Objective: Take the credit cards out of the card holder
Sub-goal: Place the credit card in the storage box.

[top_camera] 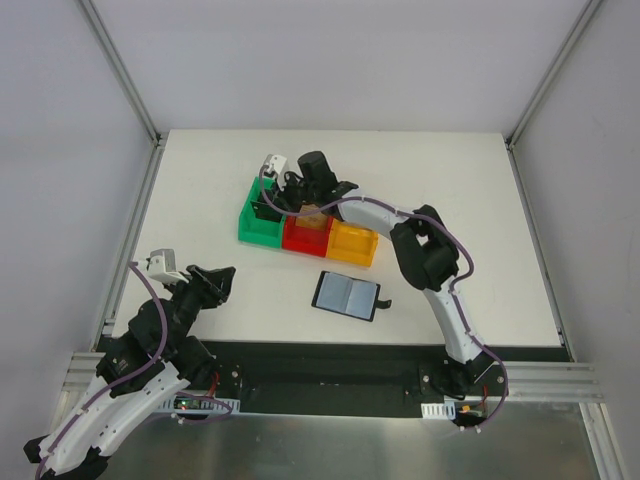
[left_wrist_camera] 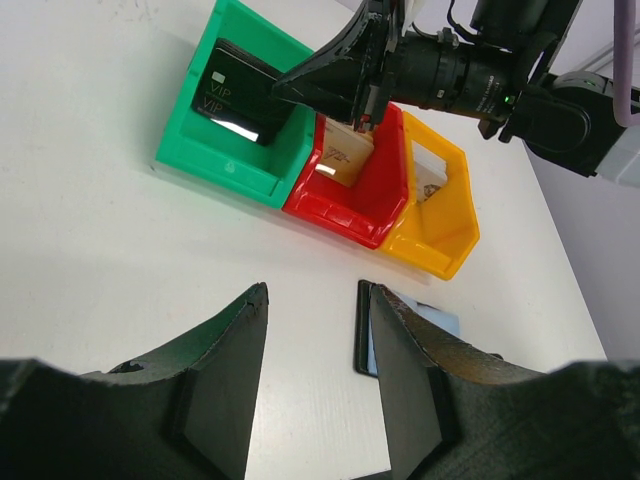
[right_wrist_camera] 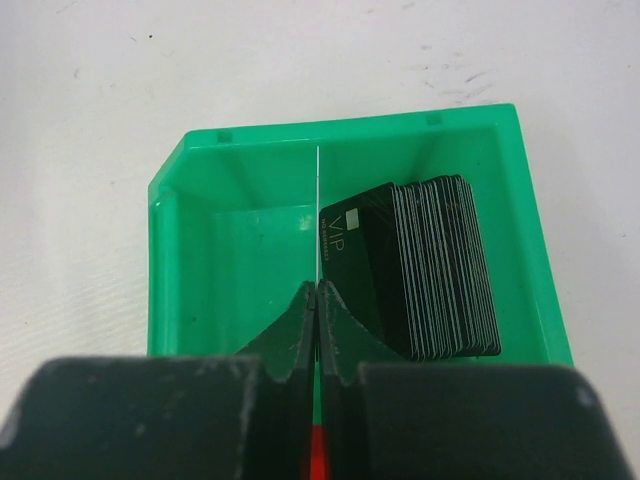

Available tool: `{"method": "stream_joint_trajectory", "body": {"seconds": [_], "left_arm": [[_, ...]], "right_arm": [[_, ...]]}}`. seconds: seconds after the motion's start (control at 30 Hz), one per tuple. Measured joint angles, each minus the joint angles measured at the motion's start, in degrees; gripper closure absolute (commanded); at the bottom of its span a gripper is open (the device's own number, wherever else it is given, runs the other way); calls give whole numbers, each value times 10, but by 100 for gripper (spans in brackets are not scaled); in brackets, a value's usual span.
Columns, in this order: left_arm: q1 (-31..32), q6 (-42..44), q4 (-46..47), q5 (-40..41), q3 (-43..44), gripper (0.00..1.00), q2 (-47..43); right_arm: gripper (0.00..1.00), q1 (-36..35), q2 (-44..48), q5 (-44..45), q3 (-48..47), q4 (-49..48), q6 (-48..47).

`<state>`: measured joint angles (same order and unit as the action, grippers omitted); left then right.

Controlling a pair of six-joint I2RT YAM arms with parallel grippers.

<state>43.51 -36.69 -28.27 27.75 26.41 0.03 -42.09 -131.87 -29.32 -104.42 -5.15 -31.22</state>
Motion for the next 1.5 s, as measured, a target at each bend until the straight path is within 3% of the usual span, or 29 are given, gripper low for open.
{"method": "stream_joint_trajectory", "body": {"seconds": [0.67, 1.5], "left_arm": [[0, -6, 0, 0, 0, 56, 0], [0, -17, 0, 0, -7, 56, 0]], "right_arm": [[97, 0, -37, 30, -87, 86, 42], [91, 0, -38, 36, -88, 112, 43]]}}
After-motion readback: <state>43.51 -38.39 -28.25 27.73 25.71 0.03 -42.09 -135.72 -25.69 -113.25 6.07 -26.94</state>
